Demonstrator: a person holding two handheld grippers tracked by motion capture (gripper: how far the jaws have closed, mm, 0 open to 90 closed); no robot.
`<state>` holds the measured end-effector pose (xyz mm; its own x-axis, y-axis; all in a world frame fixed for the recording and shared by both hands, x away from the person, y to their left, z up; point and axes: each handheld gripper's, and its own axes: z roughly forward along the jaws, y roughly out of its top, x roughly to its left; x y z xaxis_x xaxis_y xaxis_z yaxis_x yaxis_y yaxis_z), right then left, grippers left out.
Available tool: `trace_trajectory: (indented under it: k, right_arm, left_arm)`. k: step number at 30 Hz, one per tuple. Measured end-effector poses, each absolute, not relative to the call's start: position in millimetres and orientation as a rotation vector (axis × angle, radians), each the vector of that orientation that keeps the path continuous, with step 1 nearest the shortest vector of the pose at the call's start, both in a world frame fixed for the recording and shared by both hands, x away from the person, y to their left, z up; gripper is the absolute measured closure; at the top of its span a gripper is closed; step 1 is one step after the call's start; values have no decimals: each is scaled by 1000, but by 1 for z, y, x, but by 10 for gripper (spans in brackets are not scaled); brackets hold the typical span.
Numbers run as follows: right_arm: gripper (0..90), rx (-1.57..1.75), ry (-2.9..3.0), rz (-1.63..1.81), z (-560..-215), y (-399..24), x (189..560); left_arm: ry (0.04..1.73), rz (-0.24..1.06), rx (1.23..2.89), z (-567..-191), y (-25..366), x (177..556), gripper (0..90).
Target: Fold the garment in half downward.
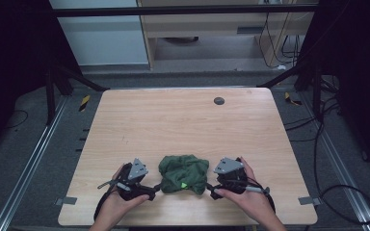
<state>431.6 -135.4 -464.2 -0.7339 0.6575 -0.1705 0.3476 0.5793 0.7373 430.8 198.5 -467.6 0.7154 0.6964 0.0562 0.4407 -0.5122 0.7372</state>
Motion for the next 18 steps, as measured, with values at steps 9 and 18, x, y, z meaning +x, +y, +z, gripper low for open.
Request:
trace_trajectory:
  k: [9,18]
  right_arm:
    - [60,869,2357,1011,-457,-154,451]
    - [105,973,2328,1023,-458,-177,477]
  left_arm:
    - [964,431,2158,-468,232,456,50]
    - [1013,431,2176,-462,250,488,50]
